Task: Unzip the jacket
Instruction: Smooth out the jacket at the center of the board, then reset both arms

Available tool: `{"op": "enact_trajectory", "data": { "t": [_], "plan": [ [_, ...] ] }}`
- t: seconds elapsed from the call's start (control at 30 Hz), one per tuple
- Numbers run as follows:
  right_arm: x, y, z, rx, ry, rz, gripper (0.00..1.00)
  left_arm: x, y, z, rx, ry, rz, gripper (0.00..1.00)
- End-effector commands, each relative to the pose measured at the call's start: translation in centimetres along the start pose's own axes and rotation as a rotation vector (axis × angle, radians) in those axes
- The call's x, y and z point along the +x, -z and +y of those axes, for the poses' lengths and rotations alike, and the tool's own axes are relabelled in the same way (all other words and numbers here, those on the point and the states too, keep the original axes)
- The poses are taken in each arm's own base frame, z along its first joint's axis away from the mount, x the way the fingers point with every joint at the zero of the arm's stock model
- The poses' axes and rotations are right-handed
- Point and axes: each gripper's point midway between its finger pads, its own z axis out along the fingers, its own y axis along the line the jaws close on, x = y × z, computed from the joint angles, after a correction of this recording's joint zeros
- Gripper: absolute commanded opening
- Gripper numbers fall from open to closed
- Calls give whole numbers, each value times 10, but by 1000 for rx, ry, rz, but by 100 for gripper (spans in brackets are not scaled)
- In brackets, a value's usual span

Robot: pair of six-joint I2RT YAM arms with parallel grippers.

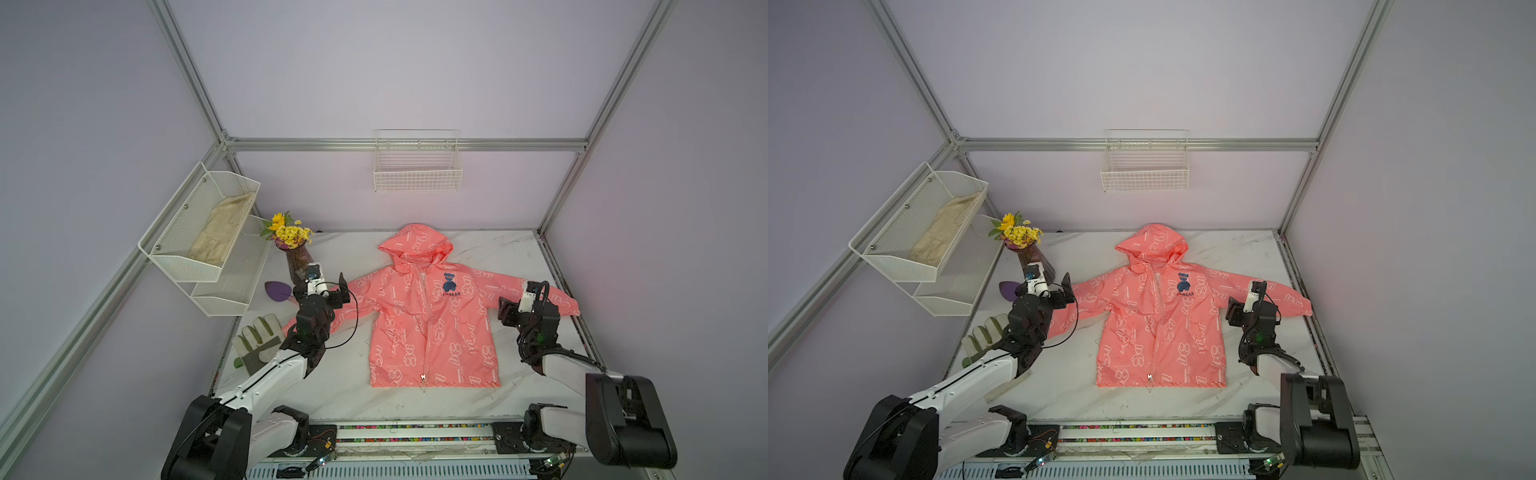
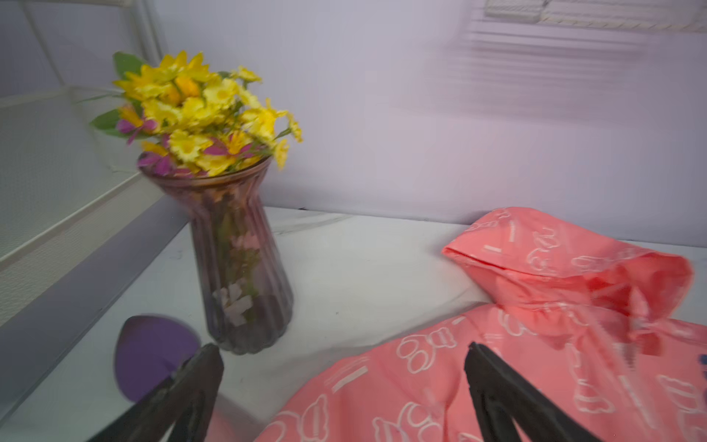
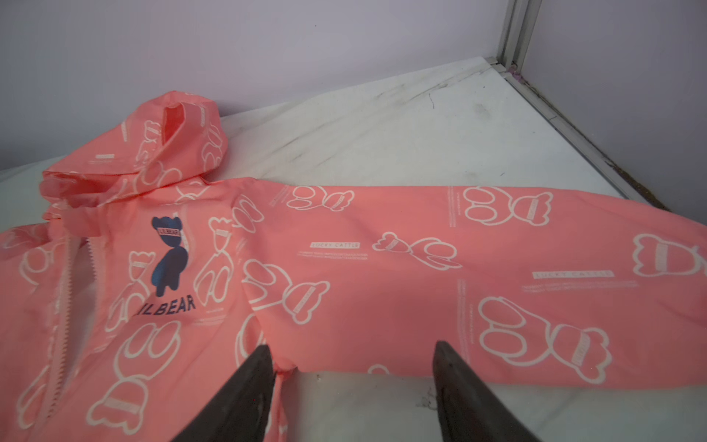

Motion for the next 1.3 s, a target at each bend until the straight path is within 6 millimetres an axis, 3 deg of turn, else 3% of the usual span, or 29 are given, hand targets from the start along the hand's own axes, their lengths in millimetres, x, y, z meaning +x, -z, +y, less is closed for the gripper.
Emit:
{"op": "enact_trajectory", "data": {
  "t": [0.0,0.1,0.2,0.27,0.33,0.37,0.4,0.47,0.5,0.57,0.6,0.67,0.77,0.83,1.27],
  "plan": [
    [-34,-12,2,-16,53,-198,97,-19,5,42,-194,47,-103,100],
    [-29,-40,18,-98,90,-79,97,-4,7,72,-350,86,-83,100],
    [-24,-43,28,-158,98,-54,97,15,8,88,-432,39,-46,100],
    [-27,-35,32,-181,79,-103,97,25,7,89,-431,3,-32,100],
    [-6,-36,32,-199,82,-146,97,39,5,89,-431,-22,-5,100],
    [-13,-39,33,-219,43,-234,97,46,4,90,-440,-30,5,100],
    [-17,-38,31,-205,26,-235,97,53,3,90,-439,-40,14,100],
    [-5,-55,23,-139,59,-99,97,48,-3,85,-419,-81,-18,100],
    [-14,-57,29,-165,38,-157,97,47,-8,83,-408,-103,-22,100],
    [-6,-59,26,-132,75,-78,97,56,-22,84,-398,-145,-8,100],
    [-10,-58,29,-146,63,-127,97,61,-29,84,-374,-128,-13,100],
    [-7,-54,29,-140,84,-107,97,66,-46,70,-286,-161,46,100],
    [-8,-61,34,-131,106,-93,97,89,-51,80,-209,-72,127,100],
    [-7,-62,39,-145,114,-96,97,84,-51,81,-201,-92,63,100],
    [-5,-65,39,-134,124,-80,97,85,-51,81,-198,-83,84,100]
  ]
}}
